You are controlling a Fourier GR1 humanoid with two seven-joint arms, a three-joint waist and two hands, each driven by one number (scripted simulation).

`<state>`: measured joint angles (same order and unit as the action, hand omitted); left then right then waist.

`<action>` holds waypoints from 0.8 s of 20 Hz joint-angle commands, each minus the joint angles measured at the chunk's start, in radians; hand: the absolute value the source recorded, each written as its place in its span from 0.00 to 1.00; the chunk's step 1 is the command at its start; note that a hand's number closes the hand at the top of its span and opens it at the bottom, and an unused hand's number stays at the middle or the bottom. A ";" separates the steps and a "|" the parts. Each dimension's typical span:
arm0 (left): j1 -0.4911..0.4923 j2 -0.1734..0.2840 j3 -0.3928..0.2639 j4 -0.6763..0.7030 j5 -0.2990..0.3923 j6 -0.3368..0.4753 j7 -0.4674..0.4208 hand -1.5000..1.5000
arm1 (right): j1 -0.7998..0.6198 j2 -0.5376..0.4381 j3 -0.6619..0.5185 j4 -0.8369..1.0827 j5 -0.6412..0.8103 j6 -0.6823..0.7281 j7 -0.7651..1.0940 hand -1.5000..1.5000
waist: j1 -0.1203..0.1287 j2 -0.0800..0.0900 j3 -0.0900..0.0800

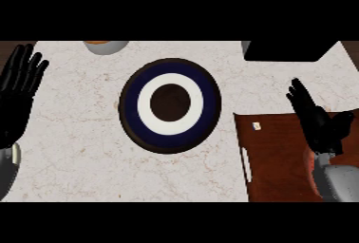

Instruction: Pick the sweet potato from the tray and place it in the plate

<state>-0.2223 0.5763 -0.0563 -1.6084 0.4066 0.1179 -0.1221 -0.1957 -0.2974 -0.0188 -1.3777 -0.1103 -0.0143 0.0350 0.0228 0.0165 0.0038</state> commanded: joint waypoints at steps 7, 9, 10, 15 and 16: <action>0.026 -0.036 -0.102 0.098 -0.122 0.061 0.111 0.50 | -0.123 -0.207 0.087 -0.044 0.271 -0.040 0.085 0.00 | -0.006 0.009 -0.047; 0.027 -0.044 -0.120 0.115 -0.129 0.067 0.142 0.50 | -0.071 -0.259 0.152 -0.012 0.422 -0.089 0.121 1.00 | -0.027 -0.001 -0.019; -0.003 -0.086 -0.153 0.145 -0.173 0.116 0.163 0.50 | -0.045 -0.083 0.148 -0.020 0.424 -0.271 0.168 1.00 | -0.043 -0.011 -0.006; -0.037 -0.154 -0.174 0.159 -0.239 0.142 0.217 0.50 | 0.169 0.074 0.150 -0.185 0.375 -0.362 0.134 0.00 | -0.032 -0.018 -0.004; -0.045 -0.142 -0.136 0.241 -0.200 0.095 0.161 0.50 | 0.228 0.085 0.188 -0.149 0.424 -0.389 0.050 0.00 | -0.037 -0.017 -0.004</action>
<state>-0.2393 0.4534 -0.2081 -1.4274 0.2125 0.2329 0.0373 -0.0974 -0.2635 0.0996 -1.4890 0.2142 -0.3216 0.1493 -0.0160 0.0020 -0.0030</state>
